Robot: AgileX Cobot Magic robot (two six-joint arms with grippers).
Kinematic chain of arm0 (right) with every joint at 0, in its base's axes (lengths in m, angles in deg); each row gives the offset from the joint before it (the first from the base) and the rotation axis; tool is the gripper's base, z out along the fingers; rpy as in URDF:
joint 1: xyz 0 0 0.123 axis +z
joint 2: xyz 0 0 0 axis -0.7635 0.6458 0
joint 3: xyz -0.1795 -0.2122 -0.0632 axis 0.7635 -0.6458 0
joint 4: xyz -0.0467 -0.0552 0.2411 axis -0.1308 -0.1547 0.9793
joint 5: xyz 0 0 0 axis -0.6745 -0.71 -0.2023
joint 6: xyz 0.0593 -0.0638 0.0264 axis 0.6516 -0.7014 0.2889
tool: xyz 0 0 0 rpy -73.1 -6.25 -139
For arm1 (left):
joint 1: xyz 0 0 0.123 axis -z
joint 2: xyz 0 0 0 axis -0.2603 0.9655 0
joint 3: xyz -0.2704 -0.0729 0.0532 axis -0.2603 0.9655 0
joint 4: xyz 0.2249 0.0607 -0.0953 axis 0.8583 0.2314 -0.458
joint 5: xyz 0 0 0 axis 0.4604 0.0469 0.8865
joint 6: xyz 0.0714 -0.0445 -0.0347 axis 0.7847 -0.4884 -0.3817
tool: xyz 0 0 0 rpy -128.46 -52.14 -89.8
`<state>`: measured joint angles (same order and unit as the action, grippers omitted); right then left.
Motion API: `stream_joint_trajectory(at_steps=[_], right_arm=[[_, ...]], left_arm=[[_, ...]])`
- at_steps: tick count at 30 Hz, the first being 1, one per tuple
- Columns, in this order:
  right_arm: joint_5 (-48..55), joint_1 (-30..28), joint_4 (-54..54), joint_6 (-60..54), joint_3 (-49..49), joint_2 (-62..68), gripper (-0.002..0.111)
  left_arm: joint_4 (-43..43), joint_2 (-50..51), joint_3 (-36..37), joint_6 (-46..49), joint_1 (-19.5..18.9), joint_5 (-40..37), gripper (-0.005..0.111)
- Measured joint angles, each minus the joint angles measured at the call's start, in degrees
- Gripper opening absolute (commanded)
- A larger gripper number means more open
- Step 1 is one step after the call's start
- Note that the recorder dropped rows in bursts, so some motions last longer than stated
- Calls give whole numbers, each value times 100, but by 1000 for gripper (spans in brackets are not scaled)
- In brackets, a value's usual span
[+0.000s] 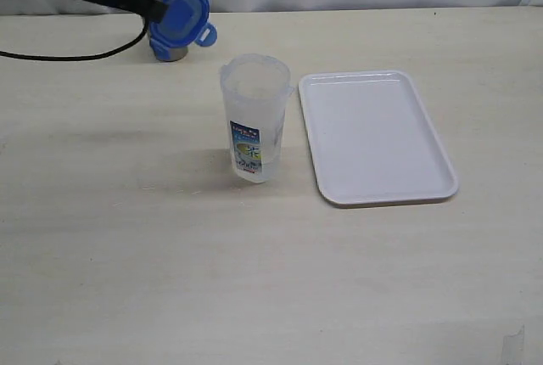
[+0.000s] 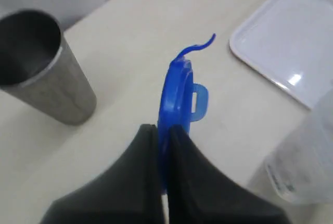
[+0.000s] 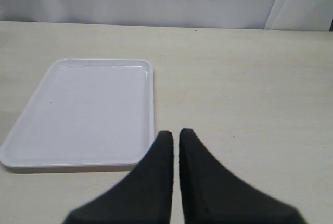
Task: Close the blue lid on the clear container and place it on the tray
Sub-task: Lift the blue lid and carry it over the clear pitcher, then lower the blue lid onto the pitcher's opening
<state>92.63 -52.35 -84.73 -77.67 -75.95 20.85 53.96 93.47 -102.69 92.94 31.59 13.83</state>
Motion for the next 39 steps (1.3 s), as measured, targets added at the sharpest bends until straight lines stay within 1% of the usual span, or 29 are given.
stream_joint_trajectory(at_steps=[1, 2, 3, 5, 6, 7, 9, 10, 11, 12, 15, 16, 18, 21, 23, 25, 29, 35, 39], right_arm=[[0, 0, 0, 0, 0, 0, 4], [0, 0, 0, 0, 0, 0, 4], [0, 0, 0, 0, 0, 0, 4], [0, 0, 0, 0, 0, 0, 4], [0, 0, 0, 0, 0, 0, 4], [0, 0, 0, 0, 0, 0, 4], [0, 0, 0, 0, 0, 0, 4], [0, 0, 0, 0, 0, 0, 4], [0, 0, 0, 0, 0, 0, 4], [0, 0, 0, 0, 0, 0, 4], [0, 0, 0, 0, 0, 0, 4], [0, 0, 0, 0, 0, 0, 4], [0, 0, 0, 0, 0, 0, 4], [0, 0, 0, 0, 0, 0, 4], [0, 0, 0, 0, 0, 0, 4], [0, 0, 0, 0, 0, 0, 4], [0, 0, 0, 0, 0, 0, 4], [0, 0, 0, 0, 0, 0, 4], [0, 0, 0, 0, 0, 0, 4]], left_arm=[[153, 0, 0, 13, 96, 188, 0], [440, 0, 0, 31, 315, 647, 0], [601, 0, 0, 31, 440, 940, 0], [906, 0, -11, 43, 691, 1330, 0], [1272, 0, -11, 43, 874, 1485, 0], [1466, 0, -11, 53, 952, 1486, 0], [2579, 0, -11, -90, 1300, 1422, 0], [2903, 0, -11, -275, 1384, 1422, 0], [3570, 0, -11, -773, 1521, 1439, 0], [3918, 0, -11, -1059, 1579, 1450, 0], [5450, 0, -11, -2331, 1705, 1451, 0], [6640, 0, -11, -3342, 1769, 1347, 0], [7814, 0, -11, -4340, 1853, 1026, 0], [9644, 0, -1, -5950, 2064, 190, 0], [10369, 0, -1, -6577, 2198, -193, 0], [10756, 0, -1, -6881, 2351, -459, 0], [10944, 0, -1, -7044, 2692, -557, 0], [10826, 0, -1, -7045, 3156, -572, 0], [10683, 0, -1, -6996, 3299, -683, 0]])
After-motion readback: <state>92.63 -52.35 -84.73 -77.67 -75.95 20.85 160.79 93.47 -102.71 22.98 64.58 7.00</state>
